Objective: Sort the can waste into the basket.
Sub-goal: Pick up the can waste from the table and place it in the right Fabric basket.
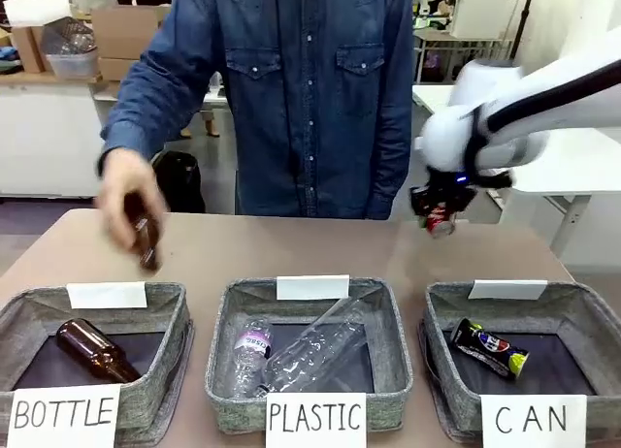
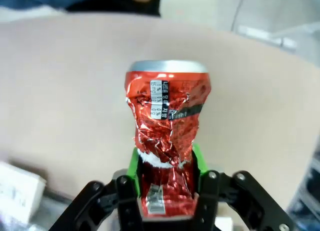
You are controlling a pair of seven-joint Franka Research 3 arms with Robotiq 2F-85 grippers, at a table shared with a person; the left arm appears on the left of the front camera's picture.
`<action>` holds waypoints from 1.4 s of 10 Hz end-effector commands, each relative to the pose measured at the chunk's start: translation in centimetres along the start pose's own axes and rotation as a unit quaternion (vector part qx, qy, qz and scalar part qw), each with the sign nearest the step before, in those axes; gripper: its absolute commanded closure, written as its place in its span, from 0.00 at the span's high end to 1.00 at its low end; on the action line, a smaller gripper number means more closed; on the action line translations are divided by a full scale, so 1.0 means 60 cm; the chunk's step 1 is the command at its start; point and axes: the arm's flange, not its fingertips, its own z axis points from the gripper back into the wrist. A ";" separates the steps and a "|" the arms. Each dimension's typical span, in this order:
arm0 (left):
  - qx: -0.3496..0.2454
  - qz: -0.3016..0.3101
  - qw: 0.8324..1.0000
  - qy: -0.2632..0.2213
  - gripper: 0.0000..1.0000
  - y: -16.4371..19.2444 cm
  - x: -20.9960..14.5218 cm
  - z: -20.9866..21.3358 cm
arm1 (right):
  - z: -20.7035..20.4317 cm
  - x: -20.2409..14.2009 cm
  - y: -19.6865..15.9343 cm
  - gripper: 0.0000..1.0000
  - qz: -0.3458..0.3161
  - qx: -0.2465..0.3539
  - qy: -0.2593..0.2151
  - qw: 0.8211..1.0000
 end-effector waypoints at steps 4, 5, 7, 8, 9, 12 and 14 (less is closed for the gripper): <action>-0.007 -0.007 1.000 -0.001 1.00 0.000 0.001 -0.001 | 0.217 -0.277 -0.067 0.00 0.097 0.098 0.015 0.990; -0.007 -0.007 1.000 -0.001 1.00 0.000 0.001 -0.001 | 0.211 -0.301 -0.068 0.00 0.106 0.119 0.024 0.987; -0.007 -0.007 1.000 -0.001 1.00 0.000 0.001 -0.001 | 0.190 -0.323 -0.056 0.00 0.126 0.133 0.032 0.983; -0.007 -0.007 1.000 -0.001 1.00 0.000 0.001 -0.001 | 0.183 -0.324 -0.051 0.00 0.137 0.134 0.037 0.981; -0.007 -0.007 1.000 -0.001 1.00 0.000 0.001 -0.001 | 0.177 -0.321 -0.050 0.64 0.147 0.134 0.043 0.979; -0.007 -0.007 1.000 -0.001 1.00 0.000 0.001 -0.001 | 0.175 -0.317 -0.052 1.00 0.163 0.134 0.045 0.976; -0.007 -0.007 1.000 -0.001 1.00 0.000 0.001 -0.001 | 0.172 -0.316 -0.052 1.00 0.166 0.135 0.047 0.976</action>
